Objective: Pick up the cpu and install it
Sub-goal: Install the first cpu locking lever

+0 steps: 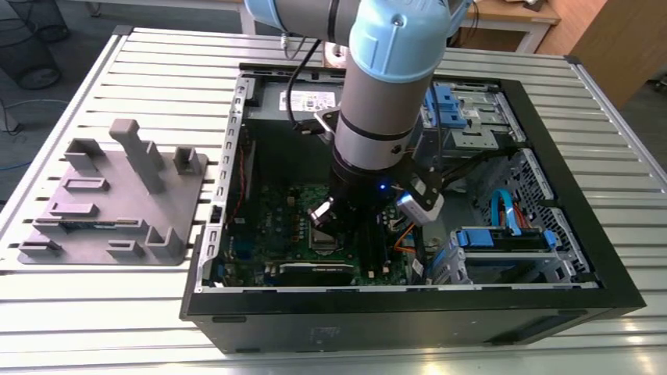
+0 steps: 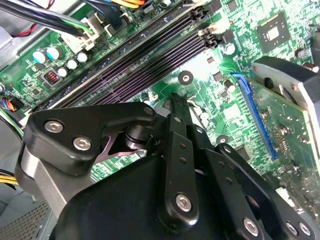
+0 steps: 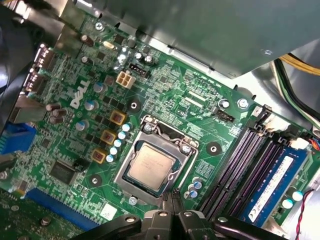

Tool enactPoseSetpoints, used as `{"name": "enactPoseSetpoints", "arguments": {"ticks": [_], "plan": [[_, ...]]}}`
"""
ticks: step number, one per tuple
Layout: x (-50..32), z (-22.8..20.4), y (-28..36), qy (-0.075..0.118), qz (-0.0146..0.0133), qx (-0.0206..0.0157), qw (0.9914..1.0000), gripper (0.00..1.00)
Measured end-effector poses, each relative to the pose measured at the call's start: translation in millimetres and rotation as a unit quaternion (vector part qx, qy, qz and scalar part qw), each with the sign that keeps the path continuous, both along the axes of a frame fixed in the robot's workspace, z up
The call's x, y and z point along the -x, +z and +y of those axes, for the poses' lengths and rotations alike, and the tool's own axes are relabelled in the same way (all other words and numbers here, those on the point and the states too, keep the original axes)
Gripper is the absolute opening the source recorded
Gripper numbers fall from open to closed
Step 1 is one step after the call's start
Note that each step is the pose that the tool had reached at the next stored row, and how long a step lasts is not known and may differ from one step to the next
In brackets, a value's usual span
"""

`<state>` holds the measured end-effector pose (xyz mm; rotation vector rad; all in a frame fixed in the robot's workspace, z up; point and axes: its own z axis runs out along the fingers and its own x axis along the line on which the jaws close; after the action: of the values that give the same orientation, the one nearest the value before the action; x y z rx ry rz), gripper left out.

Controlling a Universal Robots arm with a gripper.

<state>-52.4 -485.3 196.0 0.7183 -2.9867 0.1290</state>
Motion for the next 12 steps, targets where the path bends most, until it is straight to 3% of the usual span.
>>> {"name": "enactPoseSetpoints", "arguments": {"ticks": [6,12], "plan": [[0.2,0.0,-0.4,-0.010,0.0000,0.0000,0.99995,0.11],[0.0,-2.1,-5.0,-0.014,-0.0003,0.0001,0.99991,0.11]]}}
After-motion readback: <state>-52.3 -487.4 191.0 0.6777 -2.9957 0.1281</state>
